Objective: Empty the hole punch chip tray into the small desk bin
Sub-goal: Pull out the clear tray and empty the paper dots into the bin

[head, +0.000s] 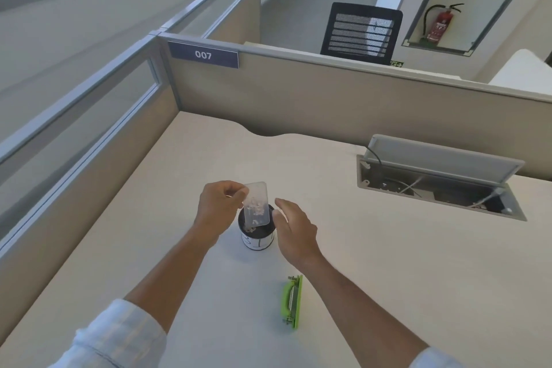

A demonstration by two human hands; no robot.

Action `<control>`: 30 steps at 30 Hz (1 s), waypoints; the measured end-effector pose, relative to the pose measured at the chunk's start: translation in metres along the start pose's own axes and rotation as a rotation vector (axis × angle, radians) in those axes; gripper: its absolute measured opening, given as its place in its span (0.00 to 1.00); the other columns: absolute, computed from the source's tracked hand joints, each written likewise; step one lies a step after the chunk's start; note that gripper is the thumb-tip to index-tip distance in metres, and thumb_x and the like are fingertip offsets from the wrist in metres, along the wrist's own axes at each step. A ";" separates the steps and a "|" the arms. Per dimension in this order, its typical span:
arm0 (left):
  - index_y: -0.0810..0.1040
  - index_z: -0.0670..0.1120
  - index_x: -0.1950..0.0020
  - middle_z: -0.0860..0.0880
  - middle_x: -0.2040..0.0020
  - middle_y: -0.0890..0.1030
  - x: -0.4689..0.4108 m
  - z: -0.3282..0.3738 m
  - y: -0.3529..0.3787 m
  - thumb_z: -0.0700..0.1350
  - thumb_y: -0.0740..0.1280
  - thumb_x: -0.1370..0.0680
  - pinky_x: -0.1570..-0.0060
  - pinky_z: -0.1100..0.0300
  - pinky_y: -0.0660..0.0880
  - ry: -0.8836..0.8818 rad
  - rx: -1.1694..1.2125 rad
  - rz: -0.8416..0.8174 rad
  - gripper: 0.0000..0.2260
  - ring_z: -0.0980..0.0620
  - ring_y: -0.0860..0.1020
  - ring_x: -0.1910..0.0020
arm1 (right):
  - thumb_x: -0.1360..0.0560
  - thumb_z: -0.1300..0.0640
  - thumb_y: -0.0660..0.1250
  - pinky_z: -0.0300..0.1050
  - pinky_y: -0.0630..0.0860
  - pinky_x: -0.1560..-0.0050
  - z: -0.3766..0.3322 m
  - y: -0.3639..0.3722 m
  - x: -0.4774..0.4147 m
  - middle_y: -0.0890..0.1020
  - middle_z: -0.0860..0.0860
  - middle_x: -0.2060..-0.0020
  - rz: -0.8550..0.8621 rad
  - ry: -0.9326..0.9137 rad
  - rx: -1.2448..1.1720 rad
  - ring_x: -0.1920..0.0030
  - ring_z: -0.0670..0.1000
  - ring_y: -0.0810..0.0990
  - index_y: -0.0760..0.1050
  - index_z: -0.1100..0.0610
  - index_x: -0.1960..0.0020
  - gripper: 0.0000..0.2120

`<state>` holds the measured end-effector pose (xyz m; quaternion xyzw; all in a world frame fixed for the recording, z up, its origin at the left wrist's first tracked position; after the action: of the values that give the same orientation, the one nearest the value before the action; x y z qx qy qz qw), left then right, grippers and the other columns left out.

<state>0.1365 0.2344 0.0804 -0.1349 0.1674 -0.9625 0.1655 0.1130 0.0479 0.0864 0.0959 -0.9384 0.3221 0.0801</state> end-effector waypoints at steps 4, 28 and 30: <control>0.88 0.48 0.53 0.48 0.55 0.89 0.000 -0.003 0.000 0.44 0.73 0.19 0.46 0.47 0.84 0.019 -0.018 0.003 0.05 0.48 0.87 0.58 | 0.15 0.56 0.58 0.52 0.64 0.35 -0.002 0.004 0.003 0.81 0.52 0.32 -0.005 -0.037 0.018 0.31 0.55 0.76 0.77 0.56 0.32 0.16; 0.90 0.46 0.49 0.54 0.54 0.88 0.027 -0.021 0.007 0.40 0.76 0.21 0.57 0.77 0.75 0.247 -0.155 0.066 0.03 0.68 0.83 0.57 | 0.22 0.64 0.59 0.51 0.65 0.31 -0.006 0.002 0.019 0.82 0.51 0.37 -0.043 0.031 -0.019 0.36 0.56 0.76 0.75 0.53 0.34 0.19; 0.90 0.45 0.49 0.54 0.54 0.88 0.028 -0.020 0.006 0.40 0.76 0.21 0.57 0.79 0.73 0.263 -0.157 0.080 0.04 0.69 0.83 0.57 | 0.26 0.63 0.58 0.58 0.69 0.32 -0.003 0.007 0.017 0.82 0.48 0.46 -0.046 0.016 0.010 0.42 0.54 0.78 0.73 0.49 0.41 0.17</control>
<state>0.1062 0.2241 0.0658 -0.0134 0.2674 -0.9485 0.1691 0.0952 0.0528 0.0877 0.1153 -0.9337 0.3256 0.0946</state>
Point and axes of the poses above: each hand's wrist, its own x-axis away from the middle knuckle, its own y-axis out of the palm, z = x × y, the point moved 2 cm from there along -x, towards the middle knuckle
